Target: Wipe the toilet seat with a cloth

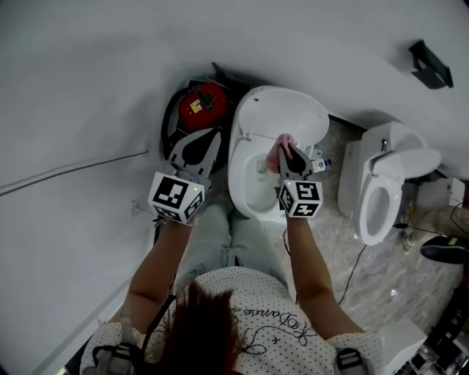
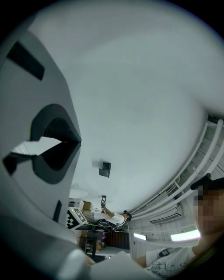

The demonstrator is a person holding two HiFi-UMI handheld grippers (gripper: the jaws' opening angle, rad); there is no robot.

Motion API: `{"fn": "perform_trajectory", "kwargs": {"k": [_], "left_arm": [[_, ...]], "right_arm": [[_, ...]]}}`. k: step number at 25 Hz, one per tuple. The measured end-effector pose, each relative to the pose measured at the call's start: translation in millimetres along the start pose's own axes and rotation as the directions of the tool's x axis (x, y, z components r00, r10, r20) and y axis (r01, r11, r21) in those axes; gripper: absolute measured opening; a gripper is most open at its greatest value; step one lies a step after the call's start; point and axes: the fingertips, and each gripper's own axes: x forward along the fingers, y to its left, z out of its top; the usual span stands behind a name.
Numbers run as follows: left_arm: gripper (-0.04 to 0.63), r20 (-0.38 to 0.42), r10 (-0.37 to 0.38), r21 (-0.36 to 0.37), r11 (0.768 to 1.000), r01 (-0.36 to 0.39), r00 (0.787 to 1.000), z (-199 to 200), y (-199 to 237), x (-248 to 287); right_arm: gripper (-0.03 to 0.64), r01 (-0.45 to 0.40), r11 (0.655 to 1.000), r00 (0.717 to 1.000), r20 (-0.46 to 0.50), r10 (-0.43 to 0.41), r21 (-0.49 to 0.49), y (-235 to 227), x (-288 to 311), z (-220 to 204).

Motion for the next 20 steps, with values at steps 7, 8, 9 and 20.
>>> {"fn": "perform_trajectory", "kwargs": {"k": [7, 8, 9, 20], "left_arm": [[0.000, 0.043, 0.001, 0.035, 0.999, -0.003, 0.999, 35.3, -15.6, -19.1], [0.002, 0.049, 0.002, 0.035, 0.999, -0.004, 0.999, 39.9, -17.2, -23.2], [0.002, 0.055, 0.004, 0.035, 0.999, -0.006, 0.998, 44.7, -18.1, -28.8], [0.002, 0.125, 0.009, 0.028, 1.000, -0.013, 0.992, 78.4, -12.4, -59.4]], "right_arm": [[0.064, -0.076, 0.997, 0.995, 0.070, 0.077, -0.020, 22.3, -11.7, 44.4], [0.064, -0.090, 0.996, 0.993, 0.078, 0.091, -0.022, 27.9, -14.2, 50.6], [0.064, -0.104, 0.994, 0.991, 0.086, 0.105, -0.023, 35.3, -17.2, 57.1], [0.061, -0.185, 0.978, 0.961, 0.189, 0.201, -0.099, 89.7, -43.7, 138.3]]}}
